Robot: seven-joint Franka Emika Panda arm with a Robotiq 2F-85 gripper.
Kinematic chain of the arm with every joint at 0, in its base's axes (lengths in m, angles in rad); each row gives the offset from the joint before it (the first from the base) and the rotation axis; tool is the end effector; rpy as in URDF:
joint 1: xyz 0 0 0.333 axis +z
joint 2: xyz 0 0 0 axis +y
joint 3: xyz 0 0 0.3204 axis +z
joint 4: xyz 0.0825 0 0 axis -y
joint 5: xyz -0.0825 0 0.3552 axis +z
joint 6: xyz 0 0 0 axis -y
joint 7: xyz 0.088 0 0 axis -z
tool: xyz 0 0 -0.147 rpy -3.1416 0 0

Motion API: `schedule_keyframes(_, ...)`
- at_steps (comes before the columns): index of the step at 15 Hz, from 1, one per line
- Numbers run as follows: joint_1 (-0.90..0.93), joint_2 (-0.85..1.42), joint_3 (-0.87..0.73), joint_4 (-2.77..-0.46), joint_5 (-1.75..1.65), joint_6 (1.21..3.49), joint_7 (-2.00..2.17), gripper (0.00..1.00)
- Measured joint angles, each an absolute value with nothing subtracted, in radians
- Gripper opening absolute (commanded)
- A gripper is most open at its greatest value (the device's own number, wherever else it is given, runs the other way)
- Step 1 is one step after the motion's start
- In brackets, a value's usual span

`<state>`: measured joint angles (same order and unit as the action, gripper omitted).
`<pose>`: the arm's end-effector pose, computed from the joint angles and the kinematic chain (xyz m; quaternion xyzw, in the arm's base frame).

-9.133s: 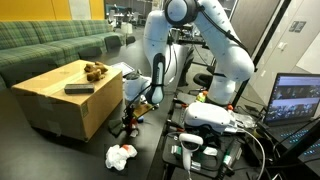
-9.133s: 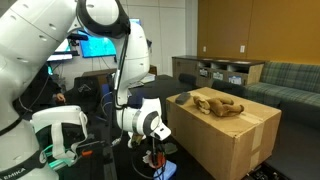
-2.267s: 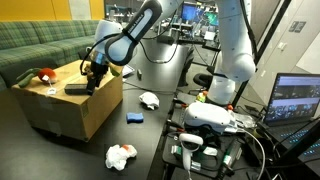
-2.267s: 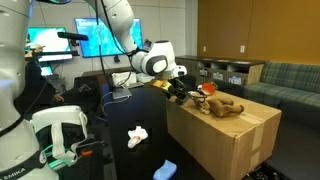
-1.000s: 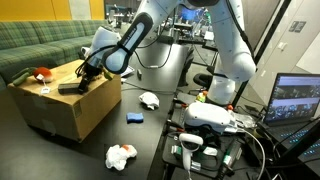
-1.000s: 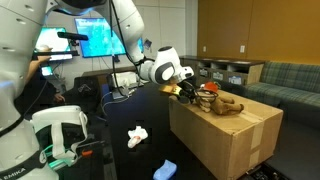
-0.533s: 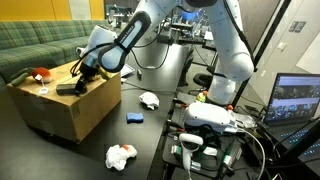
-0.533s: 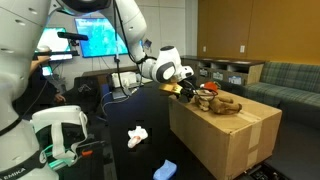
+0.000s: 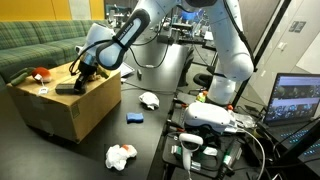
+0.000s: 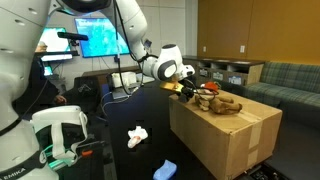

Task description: Put the white towel on the table, the then moose on the box, then the blue sponge on the table, then the turnip plushie on the box, then the duster on the table, and lastly, the white cloth on the box

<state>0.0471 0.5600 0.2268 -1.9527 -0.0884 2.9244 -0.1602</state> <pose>0.6334 0.1727 0.2312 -0.9511 -0.2211 -0.2101 0.0485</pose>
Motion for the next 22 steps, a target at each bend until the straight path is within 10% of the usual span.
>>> schedule_keyframes(22,0.176,0.138,0.261,-2.493,0.048,2.601,0.12,0.35)
